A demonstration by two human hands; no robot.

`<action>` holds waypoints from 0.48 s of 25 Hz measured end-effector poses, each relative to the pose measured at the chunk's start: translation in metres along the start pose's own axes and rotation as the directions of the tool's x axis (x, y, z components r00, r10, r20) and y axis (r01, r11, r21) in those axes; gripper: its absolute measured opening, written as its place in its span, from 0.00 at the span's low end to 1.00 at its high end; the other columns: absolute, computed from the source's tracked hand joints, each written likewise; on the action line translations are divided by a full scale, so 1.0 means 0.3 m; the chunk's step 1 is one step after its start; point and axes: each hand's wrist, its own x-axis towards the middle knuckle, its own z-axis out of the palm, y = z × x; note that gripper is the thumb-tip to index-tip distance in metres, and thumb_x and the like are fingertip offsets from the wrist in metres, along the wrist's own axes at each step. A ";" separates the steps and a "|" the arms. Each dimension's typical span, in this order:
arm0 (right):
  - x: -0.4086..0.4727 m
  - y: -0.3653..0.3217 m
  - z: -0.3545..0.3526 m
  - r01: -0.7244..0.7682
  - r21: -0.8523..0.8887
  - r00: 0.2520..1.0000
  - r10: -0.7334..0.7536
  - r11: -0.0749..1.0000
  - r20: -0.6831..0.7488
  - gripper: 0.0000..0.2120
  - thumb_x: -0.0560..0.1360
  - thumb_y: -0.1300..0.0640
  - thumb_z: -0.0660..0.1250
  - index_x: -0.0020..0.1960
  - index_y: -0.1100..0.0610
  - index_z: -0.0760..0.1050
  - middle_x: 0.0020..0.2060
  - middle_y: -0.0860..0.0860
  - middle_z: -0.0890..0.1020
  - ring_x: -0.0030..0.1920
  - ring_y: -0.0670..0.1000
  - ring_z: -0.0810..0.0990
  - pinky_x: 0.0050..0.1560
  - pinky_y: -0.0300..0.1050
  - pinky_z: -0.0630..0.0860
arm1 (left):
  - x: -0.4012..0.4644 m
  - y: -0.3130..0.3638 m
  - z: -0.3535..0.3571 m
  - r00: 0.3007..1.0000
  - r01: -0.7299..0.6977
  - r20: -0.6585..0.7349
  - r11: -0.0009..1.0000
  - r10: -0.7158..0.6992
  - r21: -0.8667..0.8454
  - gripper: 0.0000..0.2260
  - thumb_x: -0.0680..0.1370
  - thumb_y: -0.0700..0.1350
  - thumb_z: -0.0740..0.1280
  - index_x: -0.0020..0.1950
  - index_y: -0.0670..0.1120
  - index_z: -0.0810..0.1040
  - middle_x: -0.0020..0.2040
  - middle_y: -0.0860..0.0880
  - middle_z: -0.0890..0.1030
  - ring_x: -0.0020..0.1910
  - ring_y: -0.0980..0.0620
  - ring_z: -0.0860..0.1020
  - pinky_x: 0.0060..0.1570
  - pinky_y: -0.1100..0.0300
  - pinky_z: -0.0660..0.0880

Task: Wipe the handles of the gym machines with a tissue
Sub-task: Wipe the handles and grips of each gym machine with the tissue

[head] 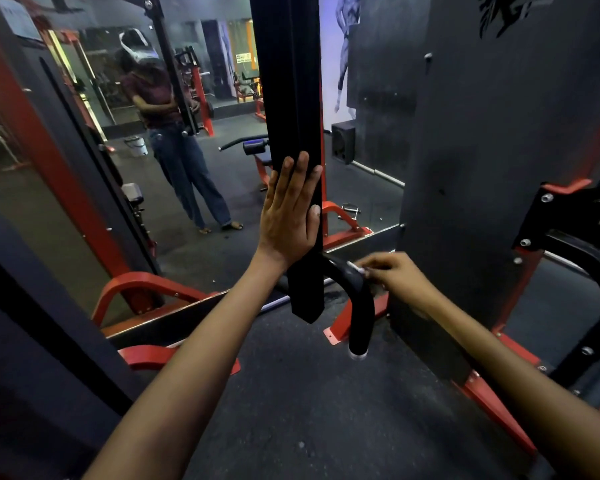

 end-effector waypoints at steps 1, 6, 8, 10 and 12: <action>0.050 -0.032 0.017 0.012 -0.018 1.000 -0.012 1.000 0.007 0.10 0.76 0.69 0.63 0.51 0.62 0.81 0.37 0.46 0.83 0.36 0.37 0.78 0.38 0.31 0.72 | -0.002 -0.001 0.002 1.000 0.005 0.005 1.000 -0.005 0.003 0.32 0.78 0.42 0.59 0.80 0.48 0.49 0.79 0.56 0.38 0.78 0.53 0.40 0.77 0.50 0.43; 0.023 -0.033 0.098 0.136 -0.177 0.975 -0.163 0.975 -0.148 0.15 0.75 0.69 0.62 0.56 0.57 0.81 0.48 0.44 0.82 0.51 0.38 0.78 0.50 0.23 0.69 | -0.016 0.003 0.013 1.000 0.008 0.026 1.000 -0.008 0.012 0.24 0.77 0.42 0.60 0.74 0.42 0.62 0.79 0.57 0.41 0.78 0.52 0.42 0.76 0.46 0.48; -0.070 0.010 0.072 0.128 -0.216 0.957 -0.178 0.968 -0.230 0.16 0.74 0.70 0.62 0.55 0.57 0.81 0.49 0.46 0.83 0.51 0.38 0.78 0.50 0.22 0.68 | -0.015 0.004 0.012 1.000 0.001 0.020 1.000 -0.002 0.020 0.24 0.77 0.41 0.61 0.73 0.42 0.62 0.79 0.57 0.42 0.78 0.52 0.42 0.76 0.48 0.46; -0.034 -0.009 0.061 0.167 -0.280 0.954 -0.227 0.945 -0.198 0.16 0.73 0.71 0.63 0.54 0.58 0.82 0.49 0.49 0.84 0.50 0.40 0.79 0.49 0.22 0.69 | -0.010 0.003 0.010 1.000 0.006 0.009 0.999 -0.006 0.032 0.24 0.77 0.40 0.60 0.73 0.42 0.62 0.79 0.57 0.42 0.78 0.52 0.42 0.77 0.49 0.46; 0.051 -0.064 0.093 0.286 -0.367 0.939 -0.336 0.885 -0.077 0.16 0.71 0.73 0.64 0.53 0.60 0.82 0.50 0.53 0.84 0.51 0.46 0.81 0.50 0.23 0.69 | -0.005 0.001 0.008 1.000 0.017 0.018 0.999 -0.018 0.037 0.24 0.77 0.41 0.59 0.74 0.42 0.62 0.79 0.58 0.42 0.78 0.52 0.42 0.76 0.48 0.47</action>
